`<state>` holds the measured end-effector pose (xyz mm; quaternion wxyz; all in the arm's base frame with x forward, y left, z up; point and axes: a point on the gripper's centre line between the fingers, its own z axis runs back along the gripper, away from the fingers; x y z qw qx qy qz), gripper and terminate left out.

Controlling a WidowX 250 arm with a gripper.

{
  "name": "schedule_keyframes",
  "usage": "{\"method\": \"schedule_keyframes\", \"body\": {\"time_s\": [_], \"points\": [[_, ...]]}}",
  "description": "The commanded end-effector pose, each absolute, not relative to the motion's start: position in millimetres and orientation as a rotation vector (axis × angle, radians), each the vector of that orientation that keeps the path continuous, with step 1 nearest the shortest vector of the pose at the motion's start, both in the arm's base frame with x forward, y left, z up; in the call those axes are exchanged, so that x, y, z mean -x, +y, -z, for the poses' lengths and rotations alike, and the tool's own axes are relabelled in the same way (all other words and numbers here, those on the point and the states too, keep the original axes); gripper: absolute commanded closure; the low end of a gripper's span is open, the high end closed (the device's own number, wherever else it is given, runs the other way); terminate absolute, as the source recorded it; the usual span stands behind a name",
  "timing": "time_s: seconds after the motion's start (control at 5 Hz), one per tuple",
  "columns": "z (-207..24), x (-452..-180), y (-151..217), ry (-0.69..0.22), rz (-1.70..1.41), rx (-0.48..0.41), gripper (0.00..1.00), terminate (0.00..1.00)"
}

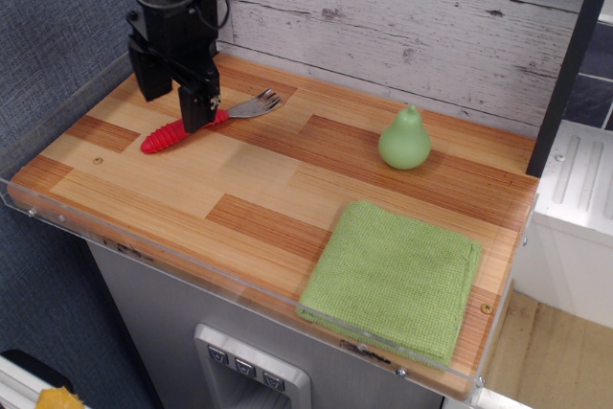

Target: Change the fork so that it points to the wall.

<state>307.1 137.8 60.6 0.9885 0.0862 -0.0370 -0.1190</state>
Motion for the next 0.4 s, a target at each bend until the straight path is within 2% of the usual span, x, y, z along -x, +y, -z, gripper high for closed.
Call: {"method": "schedule_keyframes", "body": {"time_s": [0.0, 0.2], "points": [[-111.5, -302.4, 99.0, -0.052, 0.104, -0.018, 0.00, 0.00], [-118.5, -284.0, 95.1, -0.060, 0.039, -0.031, 0.00, 0.00]]}}
